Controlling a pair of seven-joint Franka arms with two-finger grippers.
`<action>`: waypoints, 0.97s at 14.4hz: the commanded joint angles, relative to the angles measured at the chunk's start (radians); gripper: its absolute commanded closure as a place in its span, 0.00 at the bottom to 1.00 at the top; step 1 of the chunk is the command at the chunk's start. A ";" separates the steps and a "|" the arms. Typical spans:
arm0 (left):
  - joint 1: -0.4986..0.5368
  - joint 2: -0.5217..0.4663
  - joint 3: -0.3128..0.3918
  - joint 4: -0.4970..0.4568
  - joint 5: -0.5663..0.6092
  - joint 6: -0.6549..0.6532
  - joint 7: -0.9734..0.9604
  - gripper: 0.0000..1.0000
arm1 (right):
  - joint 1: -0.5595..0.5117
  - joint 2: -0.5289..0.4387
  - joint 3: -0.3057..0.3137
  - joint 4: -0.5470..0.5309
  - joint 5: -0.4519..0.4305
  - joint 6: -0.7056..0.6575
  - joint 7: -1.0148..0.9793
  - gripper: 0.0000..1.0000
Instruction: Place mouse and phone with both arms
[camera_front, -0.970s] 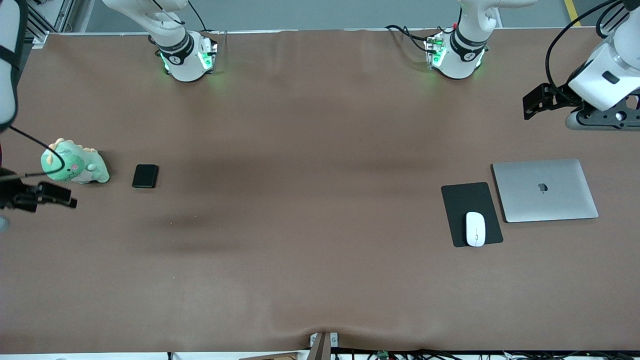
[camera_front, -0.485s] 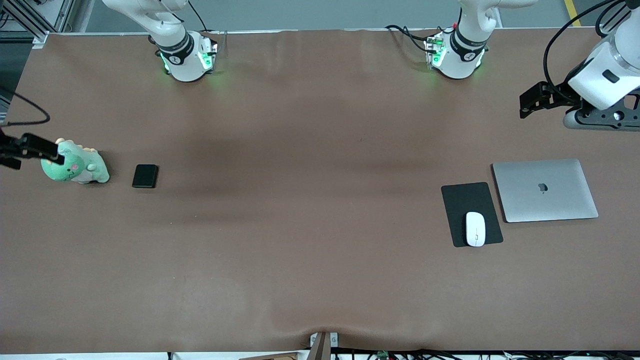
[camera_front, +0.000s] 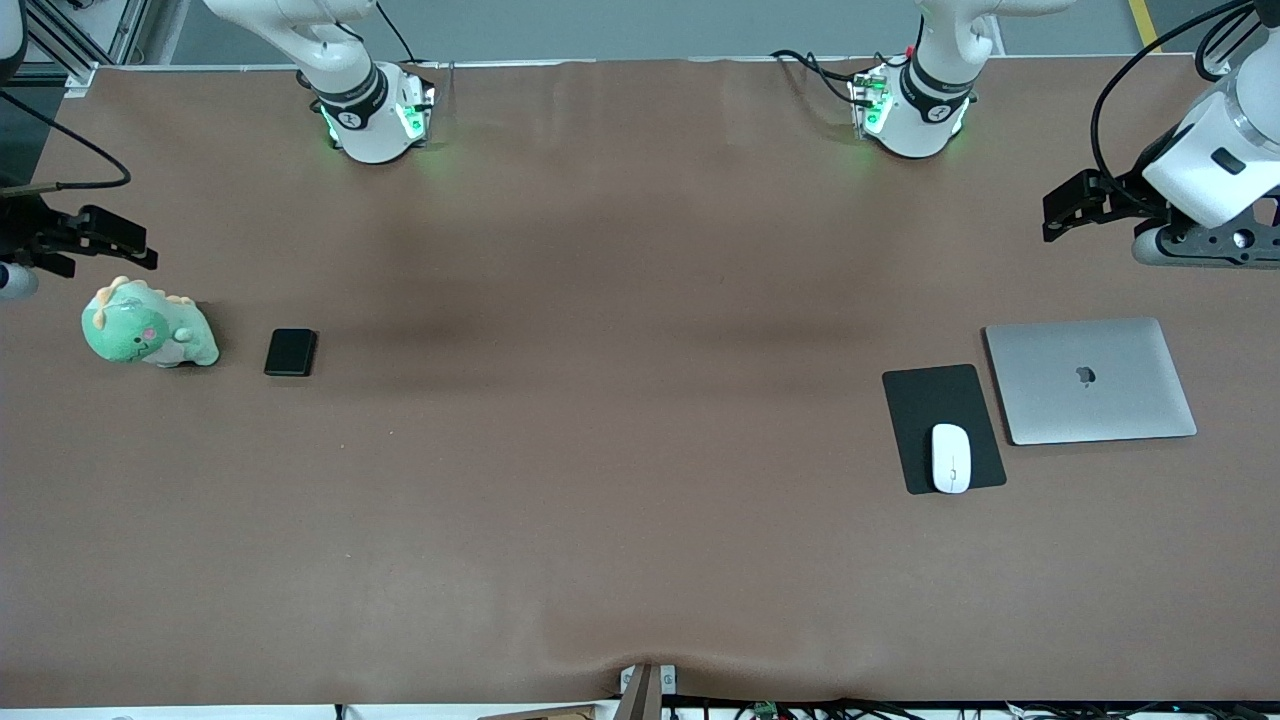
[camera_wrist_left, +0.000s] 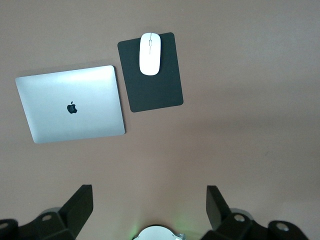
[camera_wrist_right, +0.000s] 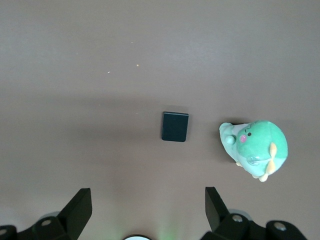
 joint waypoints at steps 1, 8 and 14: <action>0.000 0.009 0.003 0.027 -0.020 -0.023 0.022 0.00 | 0.017 -0.028 0.012 -0.026 -0.065 0.031 0.044 0.00; 0.001 0.009 0.000 0.029 -0.020 -0.023 0.024 0.00 | 0.016 -0.004 0.010 0.063 -0.053 -0.001 0.079 0.00; 0.001 0.013 0.000 0.029 -0.022 -0.023 0.024 0.00 | 0.005 -0.005 0.005 0.099 -0.047 -0.057 0.020 0.00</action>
